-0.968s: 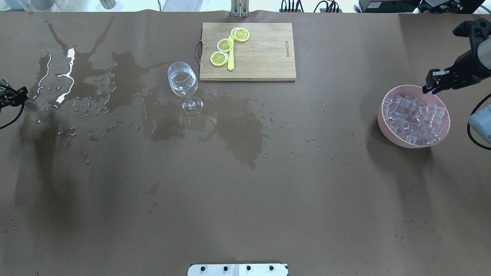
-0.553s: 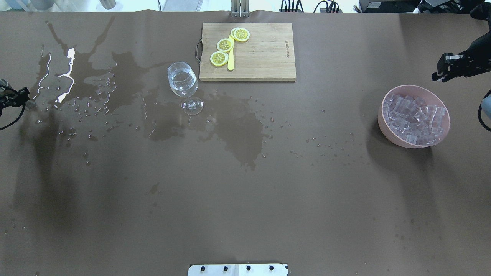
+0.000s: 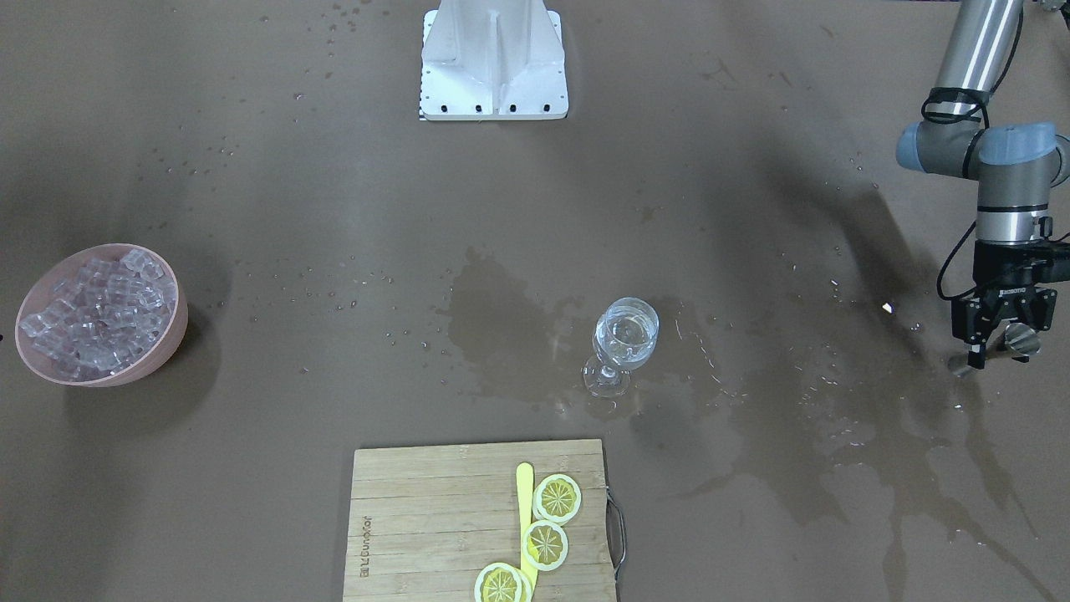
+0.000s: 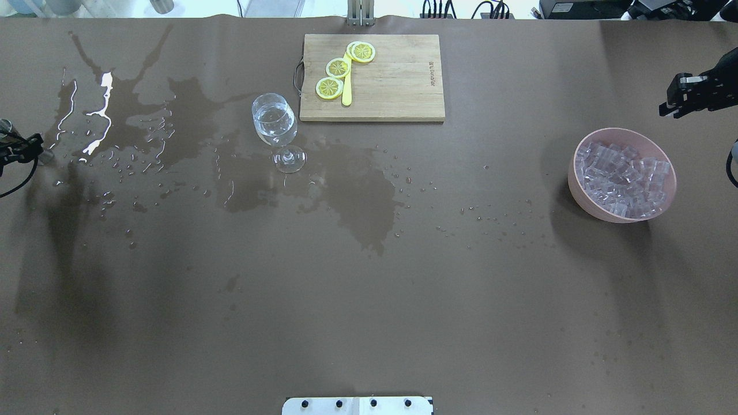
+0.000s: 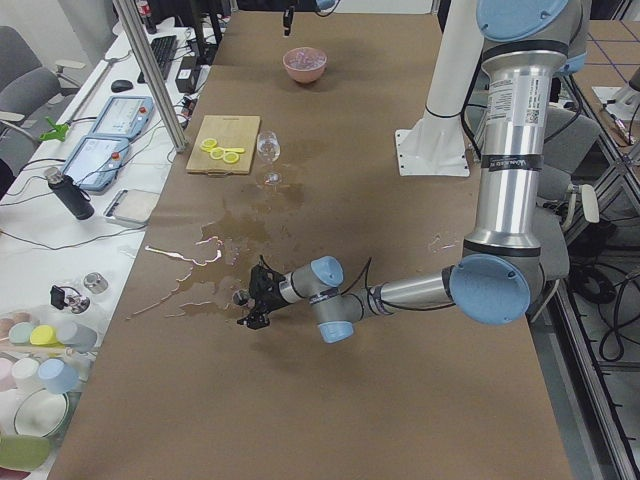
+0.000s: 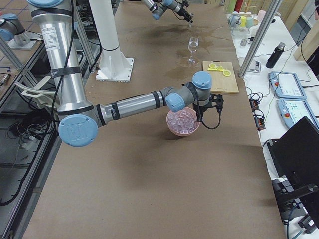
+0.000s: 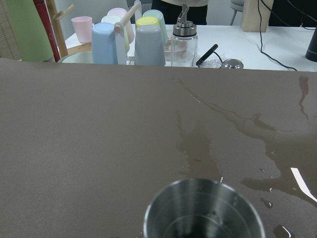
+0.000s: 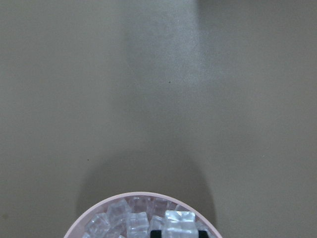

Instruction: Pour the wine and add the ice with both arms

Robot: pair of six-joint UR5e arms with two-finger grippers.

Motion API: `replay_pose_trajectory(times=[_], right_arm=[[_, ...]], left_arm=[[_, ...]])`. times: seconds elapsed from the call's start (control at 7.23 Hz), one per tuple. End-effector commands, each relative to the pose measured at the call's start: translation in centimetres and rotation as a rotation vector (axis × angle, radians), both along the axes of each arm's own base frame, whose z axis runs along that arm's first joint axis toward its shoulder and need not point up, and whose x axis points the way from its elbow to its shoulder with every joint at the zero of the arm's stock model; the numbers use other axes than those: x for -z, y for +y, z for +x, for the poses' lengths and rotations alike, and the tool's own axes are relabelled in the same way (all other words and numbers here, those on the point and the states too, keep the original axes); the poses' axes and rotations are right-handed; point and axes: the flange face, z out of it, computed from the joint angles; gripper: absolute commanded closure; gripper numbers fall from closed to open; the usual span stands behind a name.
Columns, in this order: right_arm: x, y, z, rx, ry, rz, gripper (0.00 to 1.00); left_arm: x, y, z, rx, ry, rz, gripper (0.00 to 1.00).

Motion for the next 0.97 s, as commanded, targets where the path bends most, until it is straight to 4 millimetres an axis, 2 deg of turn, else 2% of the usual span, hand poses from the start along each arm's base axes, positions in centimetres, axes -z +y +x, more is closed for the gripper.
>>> replay_pose_trajectory(times=[0.0,0.14,0.28,0.55,0.83], right_arm=[[0.1,-0.1,-0.4,-0.001,0.018,0.011,1.00],[1.6,-1.4,-0.5,-0.005,0.016,0.007,1.00],[3.8,-2.6,-0.6,-0.006,0.016,-0.015,1.00],[5.2,-3.0,-0.5,-0.004,0.012,0.008,1.00],[6.4,-3.2,-0.1,-0.002,0.009,0.037,1.00]], left_arm=[[0.1,-0.1,0.1,-0.001,0.001,0.003,0.52],[0.2,-0.1,0.2,-0.001,0.001,0.004,0.54],[0.3,-0.2,0.3,0.000,0.001,0.006,0.61],[1.2,-1.1,0.7,0.013,-0.003,0.028,0.72],[2.1,-1.2,0.8,0.005,-0.010,0.049,0.75]])
